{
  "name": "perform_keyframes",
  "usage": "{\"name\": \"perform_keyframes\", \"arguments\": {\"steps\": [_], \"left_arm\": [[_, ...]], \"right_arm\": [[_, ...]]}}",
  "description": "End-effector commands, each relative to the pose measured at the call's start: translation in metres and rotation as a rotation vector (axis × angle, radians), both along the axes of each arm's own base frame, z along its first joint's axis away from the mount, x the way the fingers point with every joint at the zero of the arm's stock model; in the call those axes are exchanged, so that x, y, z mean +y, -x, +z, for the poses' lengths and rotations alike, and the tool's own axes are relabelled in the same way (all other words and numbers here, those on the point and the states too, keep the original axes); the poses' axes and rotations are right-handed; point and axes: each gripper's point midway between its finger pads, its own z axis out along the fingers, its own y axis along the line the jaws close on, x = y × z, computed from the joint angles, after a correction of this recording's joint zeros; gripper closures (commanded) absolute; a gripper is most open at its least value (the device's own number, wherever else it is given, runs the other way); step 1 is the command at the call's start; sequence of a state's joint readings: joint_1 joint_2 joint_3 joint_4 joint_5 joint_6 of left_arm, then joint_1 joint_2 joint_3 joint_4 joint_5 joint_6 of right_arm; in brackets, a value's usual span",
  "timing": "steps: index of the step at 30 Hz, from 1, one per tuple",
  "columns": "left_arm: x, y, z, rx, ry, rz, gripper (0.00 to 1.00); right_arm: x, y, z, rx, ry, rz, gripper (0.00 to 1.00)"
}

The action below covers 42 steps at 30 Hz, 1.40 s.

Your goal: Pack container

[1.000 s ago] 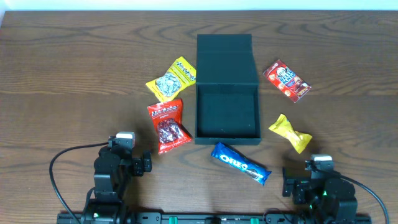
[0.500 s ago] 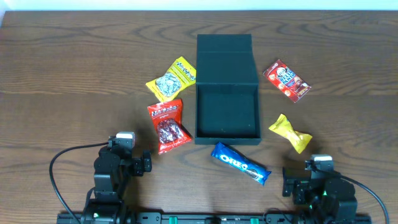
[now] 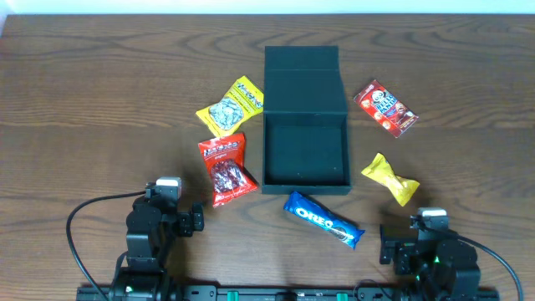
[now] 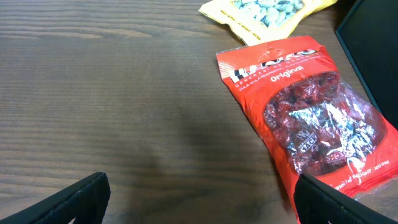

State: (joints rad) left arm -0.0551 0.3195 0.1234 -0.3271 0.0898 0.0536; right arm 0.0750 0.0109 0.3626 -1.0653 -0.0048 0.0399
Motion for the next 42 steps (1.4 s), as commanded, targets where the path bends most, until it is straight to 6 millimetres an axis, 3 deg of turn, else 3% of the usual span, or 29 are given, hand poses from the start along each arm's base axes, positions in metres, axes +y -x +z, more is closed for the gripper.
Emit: {"name": "perform_keyframes", "arguments": {"steps": [1,9,14,21,26,33,37,42], "left_arm": [[0.004,0.004,-0.011,0.028,-0.024,0.01,0.05],[0.005,0.003,-0.007,0.019,-0.026,0.014,0.05],[0.004,-0.001,0.027,0.012,-0.02,0.014,0.04],[0.0,-0.014,0.084,0.196,0.074,0.08,0.05],[-0.028,-0.029,0.107,0.443,0.279,0.167,0.05],[-0.082,-0.066,0.118,0.589,0.19,0.005,0.05],[-0.081,-0.089,0.12,0.652,0.005,0.009,0.05],[-0.08,-0.11,0.121,0.745,-0.197,-0.136,0.05]], "right_arm": [[-0.002,0.001,-0.003,0.008,0.007,-0.006,0.01],[-0.002,0.001,-0.003,0.008,0.007,-0.006,0.01],[-0.002,0.001,-0.003,0.008,0.007,-0.006,0.01],[-0.002,0.001,-0.003,0.008,0.007,-0.006,0.01],[-0.002,0.001,-0.003,0.008,0.007,-0.006,0.01],[-0.002,0.001,-0.003,0.008,0.007,-0.006,0.01],[-0.002,0.001,-0.003,0.008,0.007,-0.006,0.01],[-0.002,0.001,-0.003,0.008,0.007,-0.006,0.01]]}}
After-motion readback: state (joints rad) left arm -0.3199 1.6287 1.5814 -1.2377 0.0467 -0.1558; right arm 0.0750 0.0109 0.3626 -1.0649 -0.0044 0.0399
